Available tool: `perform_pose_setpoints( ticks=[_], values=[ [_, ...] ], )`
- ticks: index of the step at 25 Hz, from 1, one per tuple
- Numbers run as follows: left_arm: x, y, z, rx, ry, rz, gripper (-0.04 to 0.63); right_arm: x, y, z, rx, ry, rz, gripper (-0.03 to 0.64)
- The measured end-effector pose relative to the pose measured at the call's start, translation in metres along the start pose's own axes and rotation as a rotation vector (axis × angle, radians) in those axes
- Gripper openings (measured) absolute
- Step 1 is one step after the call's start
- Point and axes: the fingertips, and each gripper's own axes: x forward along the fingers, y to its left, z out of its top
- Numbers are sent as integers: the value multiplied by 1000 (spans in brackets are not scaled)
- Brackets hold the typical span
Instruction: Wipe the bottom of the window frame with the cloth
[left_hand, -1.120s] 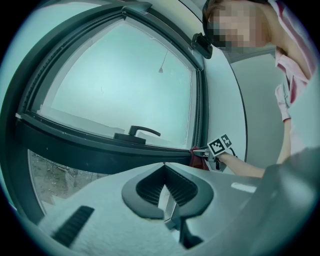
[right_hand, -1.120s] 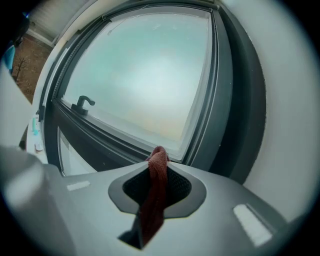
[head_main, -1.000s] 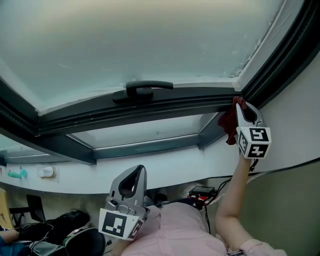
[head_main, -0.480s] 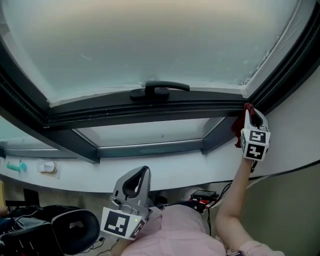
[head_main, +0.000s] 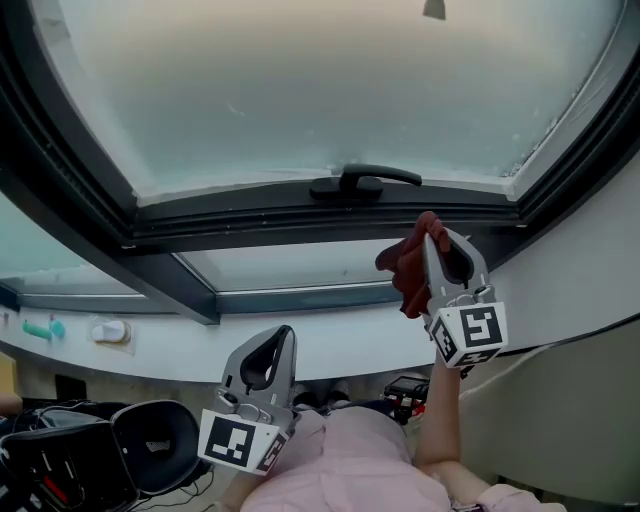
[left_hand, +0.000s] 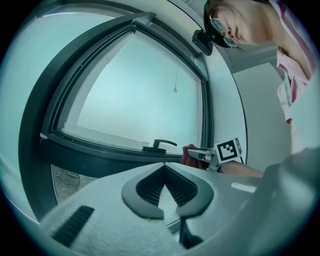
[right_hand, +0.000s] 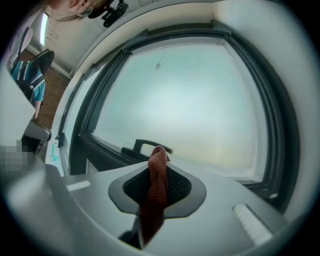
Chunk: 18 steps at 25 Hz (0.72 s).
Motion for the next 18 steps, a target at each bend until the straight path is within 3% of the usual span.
perform_pose_setpoints(
  ticks=[7,14,18],
  values=[
    [-28,27,2,15,-6,37,0,38,98,-45,10,127,159,54],
    [-48,53,4,16,-23,99,0,75,99,-55,-10,116,43,54],
    [-46,62,2,4,-12,104,0,85,102,-55,-11,125,21,54]
  ],
)
